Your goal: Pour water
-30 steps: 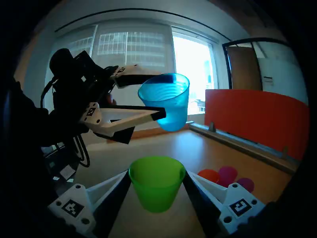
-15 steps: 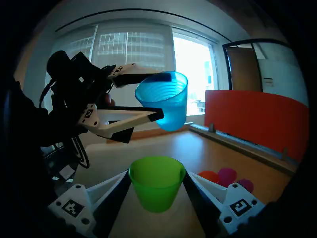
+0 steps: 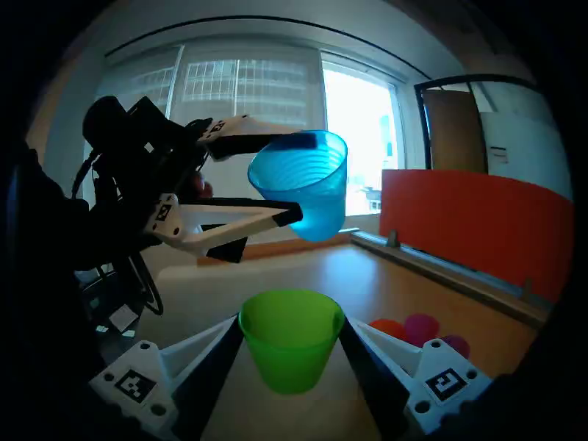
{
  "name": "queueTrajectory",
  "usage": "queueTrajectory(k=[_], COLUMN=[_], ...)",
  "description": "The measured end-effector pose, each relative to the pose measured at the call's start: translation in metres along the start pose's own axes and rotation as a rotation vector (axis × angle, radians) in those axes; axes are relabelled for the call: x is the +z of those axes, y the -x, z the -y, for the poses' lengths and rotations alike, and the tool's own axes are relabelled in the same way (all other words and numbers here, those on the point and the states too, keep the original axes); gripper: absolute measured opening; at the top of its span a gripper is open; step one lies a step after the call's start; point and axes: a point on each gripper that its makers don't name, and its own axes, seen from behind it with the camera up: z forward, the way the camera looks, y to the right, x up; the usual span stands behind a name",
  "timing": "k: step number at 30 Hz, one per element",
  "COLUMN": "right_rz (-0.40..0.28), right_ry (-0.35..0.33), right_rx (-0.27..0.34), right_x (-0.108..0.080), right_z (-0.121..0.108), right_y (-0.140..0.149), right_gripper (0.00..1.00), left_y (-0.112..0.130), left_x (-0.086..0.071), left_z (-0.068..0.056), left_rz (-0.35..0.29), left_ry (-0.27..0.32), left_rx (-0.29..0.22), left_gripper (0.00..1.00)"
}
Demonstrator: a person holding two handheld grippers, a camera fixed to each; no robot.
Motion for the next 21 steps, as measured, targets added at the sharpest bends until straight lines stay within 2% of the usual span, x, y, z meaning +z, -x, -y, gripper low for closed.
queueTrajectory(k=[21], right_rz=[-0.009], right_ry=[-0.009], right_rx=[-0.018], right_x=[-0.0011], right_z=[0.0038], right_y=[-0.0042], right_gripper=[0.92], left_y=[0.0049], left_x=[-0.0014], left_z=[0.0048], left_rz=[0.016], left_ry=[-0.017], left_rx=[0.032], left_gripper=[0.86])
